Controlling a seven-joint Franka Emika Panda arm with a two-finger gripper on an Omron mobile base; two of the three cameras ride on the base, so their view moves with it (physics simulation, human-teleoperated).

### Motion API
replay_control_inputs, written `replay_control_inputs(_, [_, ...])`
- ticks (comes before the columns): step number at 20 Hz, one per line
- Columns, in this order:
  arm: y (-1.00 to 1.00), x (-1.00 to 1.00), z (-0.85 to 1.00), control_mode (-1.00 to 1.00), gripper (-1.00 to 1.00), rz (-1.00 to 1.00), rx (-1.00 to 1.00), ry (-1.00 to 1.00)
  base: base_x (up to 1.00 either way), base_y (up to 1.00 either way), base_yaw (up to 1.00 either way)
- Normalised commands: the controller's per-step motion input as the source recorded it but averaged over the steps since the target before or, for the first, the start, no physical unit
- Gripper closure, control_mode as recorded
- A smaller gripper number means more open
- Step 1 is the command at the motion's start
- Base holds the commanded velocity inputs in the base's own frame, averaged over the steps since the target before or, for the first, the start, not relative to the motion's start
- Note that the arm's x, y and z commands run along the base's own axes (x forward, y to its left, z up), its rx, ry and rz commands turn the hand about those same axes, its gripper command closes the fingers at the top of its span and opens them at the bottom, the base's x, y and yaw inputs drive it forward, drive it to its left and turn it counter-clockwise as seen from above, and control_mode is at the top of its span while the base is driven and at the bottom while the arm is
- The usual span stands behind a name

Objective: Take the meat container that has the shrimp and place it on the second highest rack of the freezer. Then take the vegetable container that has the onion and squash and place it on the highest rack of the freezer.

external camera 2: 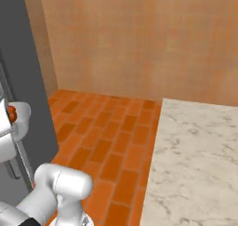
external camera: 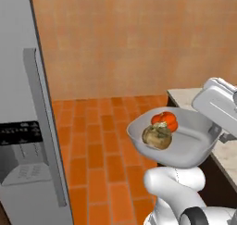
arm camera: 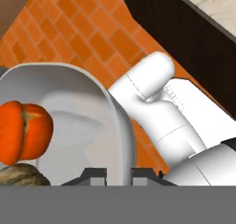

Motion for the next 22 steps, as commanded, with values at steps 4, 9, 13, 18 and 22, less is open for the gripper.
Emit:
replay_control_inputs(4, [0.00,0.00,0.00,1.00,1.00,0.00,0.00,0.00,1.00,-0.16,-0.04])
replay_control_inputs(9, [0.00,0.00,0.00,1.00,1.00,0.00,0.00,0.00,1.00,-0.13,0.05])
replay_control_inputs(13, [0.00,0.00,0.00,1.00,1.00,0.00,0.00,0.00,1.00,-0.25,0.34])
replay_control_inputs(18, [0.00,0.00,0.00,1.00,1.00,0.00,0.00,0.00,0.94,-0.12,0.67])
replay_control_inputs(22, [0.00,0.00,0.00,1.00,1.00,0.00,0.00,0.00,0.76,0.00,0.79])
